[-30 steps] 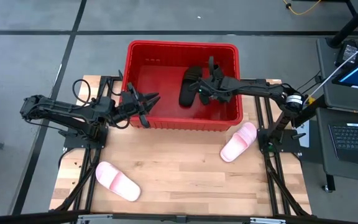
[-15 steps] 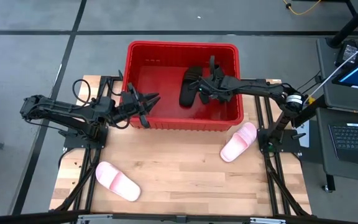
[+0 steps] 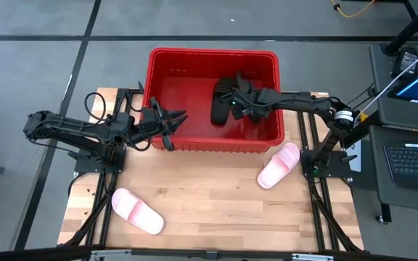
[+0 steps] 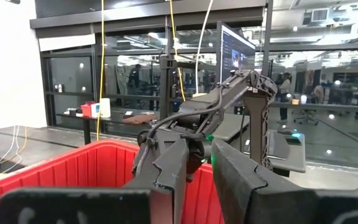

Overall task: Pick and place slides into bin
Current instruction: Put the black slide into the red bin

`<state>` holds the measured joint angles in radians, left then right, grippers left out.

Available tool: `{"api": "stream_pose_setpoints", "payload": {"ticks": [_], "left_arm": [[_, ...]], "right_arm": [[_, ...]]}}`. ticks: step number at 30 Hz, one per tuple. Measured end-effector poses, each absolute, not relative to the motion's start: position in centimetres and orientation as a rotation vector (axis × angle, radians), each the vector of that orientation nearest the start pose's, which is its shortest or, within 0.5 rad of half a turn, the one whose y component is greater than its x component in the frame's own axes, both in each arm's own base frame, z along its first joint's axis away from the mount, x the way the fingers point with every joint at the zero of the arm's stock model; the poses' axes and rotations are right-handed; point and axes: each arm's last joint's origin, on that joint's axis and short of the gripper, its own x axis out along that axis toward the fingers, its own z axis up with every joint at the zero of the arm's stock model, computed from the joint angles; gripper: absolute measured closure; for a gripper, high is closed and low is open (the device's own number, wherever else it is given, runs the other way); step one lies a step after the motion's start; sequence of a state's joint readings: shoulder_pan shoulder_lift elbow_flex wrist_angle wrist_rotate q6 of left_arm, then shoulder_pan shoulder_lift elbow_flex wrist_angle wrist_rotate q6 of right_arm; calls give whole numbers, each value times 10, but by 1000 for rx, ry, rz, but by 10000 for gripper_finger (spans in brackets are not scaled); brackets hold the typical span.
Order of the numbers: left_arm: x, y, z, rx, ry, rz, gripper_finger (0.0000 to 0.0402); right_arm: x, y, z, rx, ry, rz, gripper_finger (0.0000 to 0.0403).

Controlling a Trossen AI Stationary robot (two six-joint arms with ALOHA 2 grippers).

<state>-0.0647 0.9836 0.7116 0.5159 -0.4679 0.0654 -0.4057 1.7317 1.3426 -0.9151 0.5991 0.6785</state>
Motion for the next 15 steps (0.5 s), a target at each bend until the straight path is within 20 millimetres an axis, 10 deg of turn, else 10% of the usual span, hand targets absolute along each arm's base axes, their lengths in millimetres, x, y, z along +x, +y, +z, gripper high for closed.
{"api": "stream_pose_setpoints", "payload": {"ticks": [15], "left_arm": [[217,-1,338,0,-224,409,331]], "right_arm": [[316,-152,253,359,905,-1168,201]]}}
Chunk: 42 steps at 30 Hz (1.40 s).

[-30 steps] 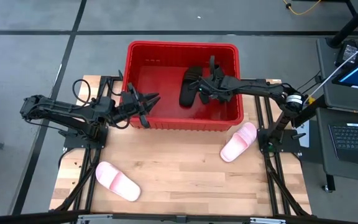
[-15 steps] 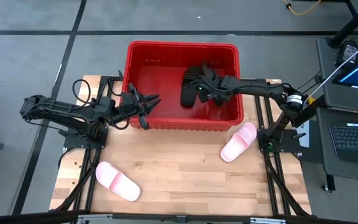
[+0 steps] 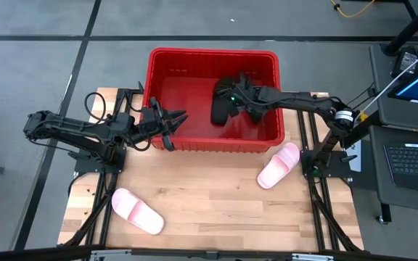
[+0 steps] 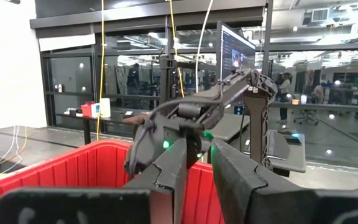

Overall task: Pick and place slides into bin
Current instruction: Put the black slide into the red bin

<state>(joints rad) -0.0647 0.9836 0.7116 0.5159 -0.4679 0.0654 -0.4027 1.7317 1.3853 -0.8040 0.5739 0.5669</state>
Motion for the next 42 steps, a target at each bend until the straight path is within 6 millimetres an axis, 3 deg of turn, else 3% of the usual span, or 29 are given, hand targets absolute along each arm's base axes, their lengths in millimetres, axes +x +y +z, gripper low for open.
{"api": "stream_pose_setpoints", "payload": {"ticks": [6,16,24,33,42], "left_arm": [[217,-1,338,-1,-224,409,331],[217,-1,338,-3,-224,408,331],[217,-1,338,-27,-229,406,331],[217,-1,338,-52,-234,403,331],[217,-1,338,-84,-241,399,331]], "right_arm": [[319,-154,274,174,990,-1093,205],[303,-155,275,-215,1361,-908,248],[299,-162,275,-256,1405,-881,251],[299,-161,273,-275,1446,-701,251],[286,-183,271,-186,1463,-698,251]]}}
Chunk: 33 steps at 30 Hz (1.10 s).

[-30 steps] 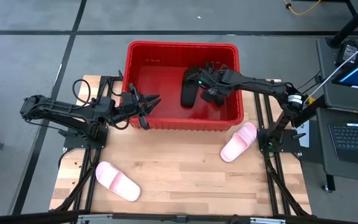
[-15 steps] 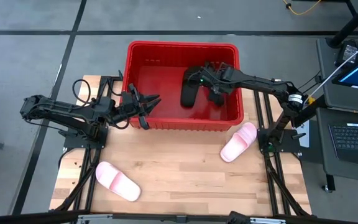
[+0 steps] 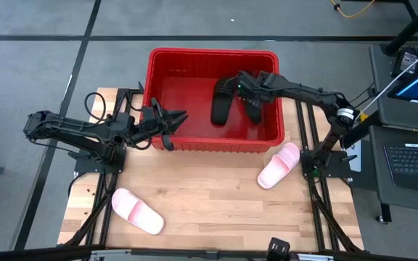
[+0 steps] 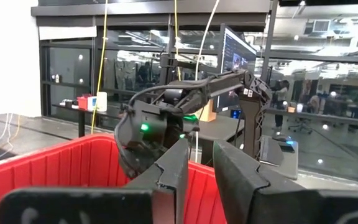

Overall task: Pick and place slides into bin
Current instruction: Put the black slide into the red bin

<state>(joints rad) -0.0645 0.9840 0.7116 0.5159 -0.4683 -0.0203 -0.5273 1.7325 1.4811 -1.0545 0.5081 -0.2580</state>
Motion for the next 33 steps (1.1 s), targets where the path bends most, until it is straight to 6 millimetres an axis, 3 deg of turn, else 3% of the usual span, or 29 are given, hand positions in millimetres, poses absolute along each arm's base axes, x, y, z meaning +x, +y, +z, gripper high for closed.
{"api": "stream_pose_setpoints", "payload": {"ticks": [8,13,21,33], "left_arm": [[217,-1,338,-98,-247,406,331],[217,0,338,-98,-247,411,331],[217,0,338,-112,-250,436,331],[216,1,338,-112,-248,470,331]], "right_arm": [[284,-192,267,-220,1496,-660,251],[293,-198,246,-249,1569,-606,251],[301,-209,223,-348,1651,-660,251],[308,-215,222,-376,1583,-619,263]]}}
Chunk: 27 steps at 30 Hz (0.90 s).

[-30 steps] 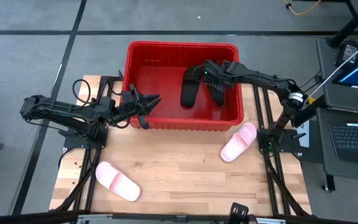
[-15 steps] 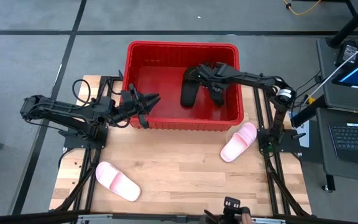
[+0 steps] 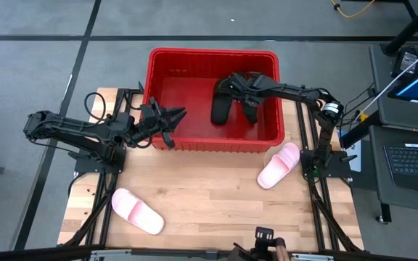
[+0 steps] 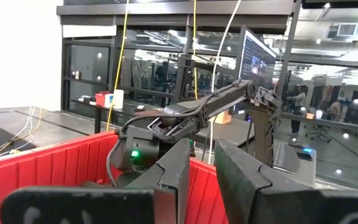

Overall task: Pick and place slides into bin
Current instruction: Put the black slide into the red bin

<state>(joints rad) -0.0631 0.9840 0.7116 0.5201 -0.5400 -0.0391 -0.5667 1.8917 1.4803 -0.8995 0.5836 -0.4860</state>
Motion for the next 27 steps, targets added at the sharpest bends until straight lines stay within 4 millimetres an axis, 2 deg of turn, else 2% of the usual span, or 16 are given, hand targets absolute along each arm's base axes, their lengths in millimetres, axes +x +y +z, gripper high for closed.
{"api": "stream_pose_setpoints", "payload": {"ticks": [3,8,17,22,27], "left_arm": [[216,1,338,-101,-245,471,331],[216,1,338,-96,-244,471,331],[216,1,338,-96,-244,466,331],[216,1,338,-93,-243,462,331],[216,1,338,-92,-243,458,331]], "right_arm": [[309,-215,223,-380,1578,-618,298],[308,-215,223,-361,1575,-629,389],[299,-211,226,-325,1679,-673,400],[299,-206,244,-360,1726,-730,401],[305,-202,267,-382,1704,-729,401]]}}
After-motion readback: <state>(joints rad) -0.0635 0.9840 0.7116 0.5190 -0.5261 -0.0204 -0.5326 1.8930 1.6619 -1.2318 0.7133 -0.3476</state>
